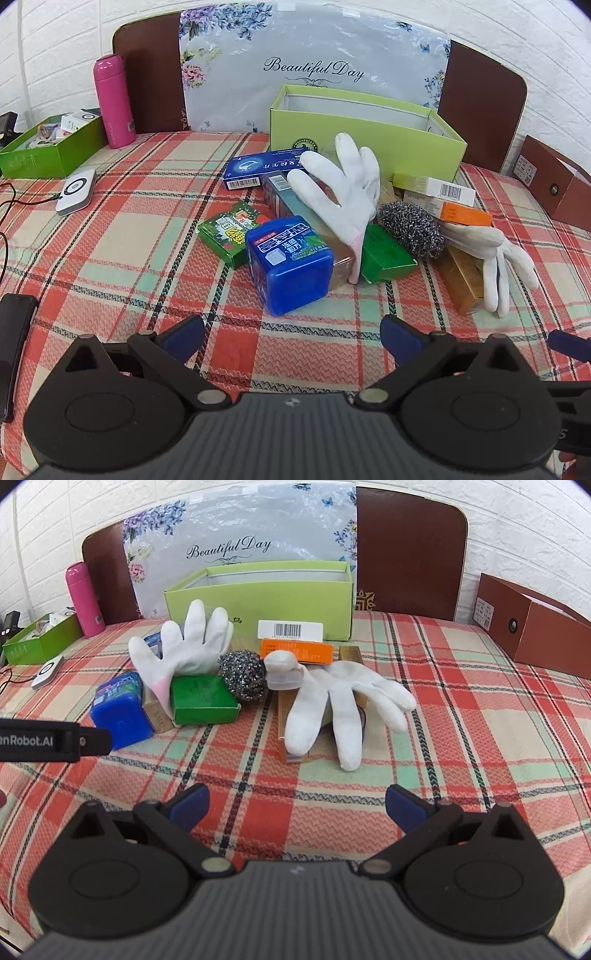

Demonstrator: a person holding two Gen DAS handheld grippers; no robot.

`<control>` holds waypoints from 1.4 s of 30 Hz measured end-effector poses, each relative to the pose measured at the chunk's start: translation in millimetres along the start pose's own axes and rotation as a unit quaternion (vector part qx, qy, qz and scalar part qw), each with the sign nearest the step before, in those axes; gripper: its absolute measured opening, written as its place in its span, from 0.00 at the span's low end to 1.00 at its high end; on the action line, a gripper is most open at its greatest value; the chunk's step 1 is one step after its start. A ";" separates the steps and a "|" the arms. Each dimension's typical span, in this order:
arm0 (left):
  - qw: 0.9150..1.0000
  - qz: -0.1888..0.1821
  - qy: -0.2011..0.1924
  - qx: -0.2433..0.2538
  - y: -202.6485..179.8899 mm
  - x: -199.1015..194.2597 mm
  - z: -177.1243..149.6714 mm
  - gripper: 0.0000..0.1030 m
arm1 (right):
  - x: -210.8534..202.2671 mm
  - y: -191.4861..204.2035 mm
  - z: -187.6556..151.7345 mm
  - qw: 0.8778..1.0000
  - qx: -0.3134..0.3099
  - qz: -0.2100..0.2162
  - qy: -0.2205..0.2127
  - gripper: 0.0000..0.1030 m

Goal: Organize objects
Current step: 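Move left tool to the blue gum bottle while right tool approaches the green soap box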

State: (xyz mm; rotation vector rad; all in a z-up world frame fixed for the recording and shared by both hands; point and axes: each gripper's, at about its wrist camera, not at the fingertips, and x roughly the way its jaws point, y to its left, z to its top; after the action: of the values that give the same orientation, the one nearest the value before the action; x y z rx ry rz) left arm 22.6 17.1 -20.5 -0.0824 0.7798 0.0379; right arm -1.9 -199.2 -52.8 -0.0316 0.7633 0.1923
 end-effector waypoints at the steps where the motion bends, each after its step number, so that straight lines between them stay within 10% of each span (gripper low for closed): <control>1: 1.000 0.000 0.001 -0.001 0.4 0.5 0.0 1.00 | 0.7 -0.1 0.1 1.000 0.000 0.001 0.001 1.00; 16: 1.000 0.006 -0.009 -0.021 18.5 41.3 41.4 1.00 | 14.4 24.6 7.7 0.996 -0.040 0.078 -0.018 1.00; 21: 0.997 -0.073 0.000 -0.039 35.0 51.2 43.7 0.67 | 38.3 45.1 28.3 0.987 -0.084 0.130 -0.032 0.82; 31: 0.995 -0.087 0.012 -0.043 57.0 39.8 34.0 0.70 | 112.6 46.2 59.6 0.990 -0.040 0.137 0.004 0.79; 34: 0.996 -0.080 0.013 -0.040 53.8 43.7 37.8 0.72 | 103.7 47.9 51.9 0.988 -0.056 0.142 -0.004 0.63; 42: 0.994 -0.102 0.024 0.004 40.1 48.6 30.3 0.65 | 45.8 40.6 13.0 0.987 -0.087 0.137 0.013 0.62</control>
State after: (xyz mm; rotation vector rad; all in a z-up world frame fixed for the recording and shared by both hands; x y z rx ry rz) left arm 75.8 59.9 -35.7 -0.1551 0.8158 -0.1622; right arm 31.8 -150.6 -73.3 -0.0944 0.7739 0.5209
